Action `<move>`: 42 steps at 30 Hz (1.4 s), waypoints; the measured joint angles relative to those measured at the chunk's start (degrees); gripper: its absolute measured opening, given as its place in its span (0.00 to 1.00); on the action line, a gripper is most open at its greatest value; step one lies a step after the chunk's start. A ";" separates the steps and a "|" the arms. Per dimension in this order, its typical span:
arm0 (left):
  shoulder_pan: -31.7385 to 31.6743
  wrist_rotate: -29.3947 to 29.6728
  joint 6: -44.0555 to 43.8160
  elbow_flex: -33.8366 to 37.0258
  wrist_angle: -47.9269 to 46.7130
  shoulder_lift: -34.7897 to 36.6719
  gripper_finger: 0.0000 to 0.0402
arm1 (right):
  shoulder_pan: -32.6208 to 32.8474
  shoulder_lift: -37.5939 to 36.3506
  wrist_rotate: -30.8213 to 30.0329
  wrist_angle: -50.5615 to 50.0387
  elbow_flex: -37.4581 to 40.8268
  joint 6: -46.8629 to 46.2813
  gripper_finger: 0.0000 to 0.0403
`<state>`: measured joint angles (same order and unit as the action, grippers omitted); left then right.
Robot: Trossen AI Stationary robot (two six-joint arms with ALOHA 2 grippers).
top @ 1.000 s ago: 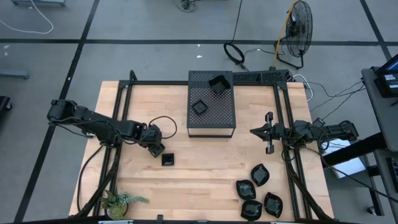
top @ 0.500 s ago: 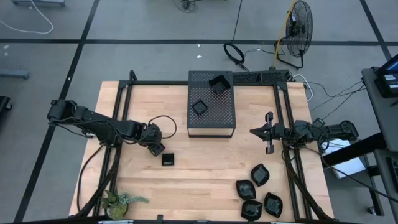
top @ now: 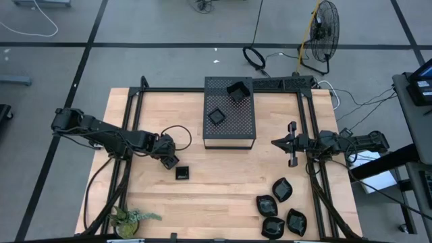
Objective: Pick & Place Mini shaped plates
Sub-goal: Stack the square plate on top of the square plate on the shelf
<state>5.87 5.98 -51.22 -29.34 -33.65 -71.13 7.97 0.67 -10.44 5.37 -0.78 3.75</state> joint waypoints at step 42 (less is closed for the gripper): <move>-0.04 3.17 7.43 -8.29 0.59 0.00 0.02 | 0.00 -0.02 0.00 0.02 -0.02 0.00 0.00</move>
<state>5.82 9.15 -43.79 -37.64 -33.05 -71.13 7.97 0.64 -10.44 5.39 -0.80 3.75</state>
